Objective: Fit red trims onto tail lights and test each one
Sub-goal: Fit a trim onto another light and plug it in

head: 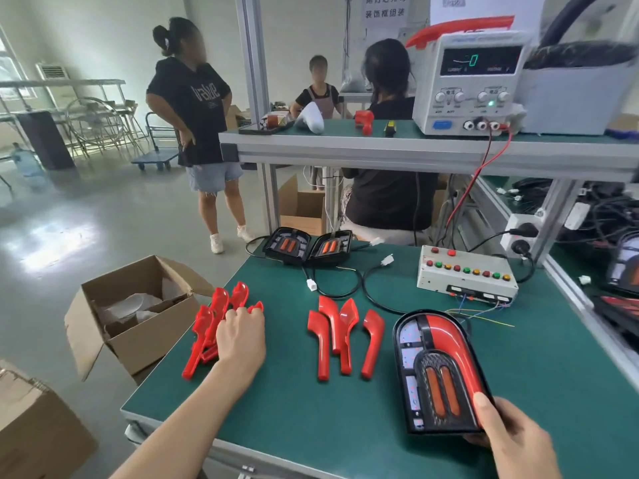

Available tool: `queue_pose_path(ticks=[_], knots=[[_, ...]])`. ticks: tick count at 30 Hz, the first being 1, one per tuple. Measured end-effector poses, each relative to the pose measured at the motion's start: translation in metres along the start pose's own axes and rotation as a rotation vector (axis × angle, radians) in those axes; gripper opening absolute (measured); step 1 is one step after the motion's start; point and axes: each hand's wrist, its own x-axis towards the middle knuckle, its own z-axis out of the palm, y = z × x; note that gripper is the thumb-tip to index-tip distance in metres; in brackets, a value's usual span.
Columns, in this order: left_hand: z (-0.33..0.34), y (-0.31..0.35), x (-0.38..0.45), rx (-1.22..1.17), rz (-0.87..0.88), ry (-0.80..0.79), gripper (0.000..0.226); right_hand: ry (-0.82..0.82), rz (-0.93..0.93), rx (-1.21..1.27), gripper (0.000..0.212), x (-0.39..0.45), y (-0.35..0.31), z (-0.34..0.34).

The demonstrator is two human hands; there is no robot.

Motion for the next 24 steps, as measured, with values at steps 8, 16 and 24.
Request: queue_pose_path(ticks=[8,16,24], knots=[[-0.007,0.01,-0.017,-0.454,0.094,0.224,0.018,-0.034,-0.013,-0.017,0.019,0.001,0.002,-0.001],[-0.049,0.101,-0.084,-1.662,-0.022,-0.182,0.025,-0.046,-0.024,-0.002,0.02,0.006,0.008,-0.002],[-0.045,0.161,-0.102,-1.802,0.041,-0.415,0.012,-0.065,-0.052,0.047,0.018,0.01,0.015,-0.004]])
